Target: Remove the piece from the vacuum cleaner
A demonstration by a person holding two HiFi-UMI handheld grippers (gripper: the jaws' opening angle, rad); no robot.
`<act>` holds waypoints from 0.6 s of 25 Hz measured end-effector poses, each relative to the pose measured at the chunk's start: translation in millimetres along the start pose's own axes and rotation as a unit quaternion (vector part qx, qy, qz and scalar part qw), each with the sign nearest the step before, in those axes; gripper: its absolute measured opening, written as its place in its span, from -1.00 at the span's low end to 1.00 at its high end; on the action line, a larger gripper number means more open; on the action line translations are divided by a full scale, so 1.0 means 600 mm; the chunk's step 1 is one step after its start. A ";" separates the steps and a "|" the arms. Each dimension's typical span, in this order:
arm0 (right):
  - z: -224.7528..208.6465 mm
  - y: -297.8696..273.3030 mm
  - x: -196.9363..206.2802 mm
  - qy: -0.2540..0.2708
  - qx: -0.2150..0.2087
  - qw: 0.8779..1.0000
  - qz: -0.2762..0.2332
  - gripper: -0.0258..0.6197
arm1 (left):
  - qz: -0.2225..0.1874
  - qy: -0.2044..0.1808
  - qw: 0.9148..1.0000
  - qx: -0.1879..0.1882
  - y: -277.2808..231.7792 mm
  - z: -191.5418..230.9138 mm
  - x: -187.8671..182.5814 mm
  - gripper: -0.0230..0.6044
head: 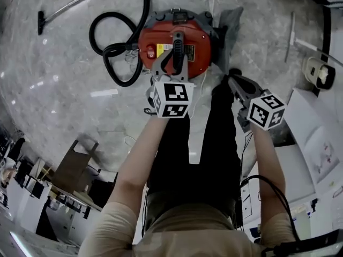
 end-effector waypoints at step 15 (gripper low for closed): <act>-0.072 -0.096 -0.030 0.037 0.070 0.996 0.040 -0.09 | 0.020 0.000 1.000 -0.011 -0.019 -0.006 0.021 -0.46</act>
Point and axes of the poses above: the fingertips, and each gripper's own axes: y backward along the fingers, z to its left, x out of its underside, the point moved 7 cm from there along y, backward along the fingers, and after that the axes turned 12 degrees about -z, right-handed, at the moved point
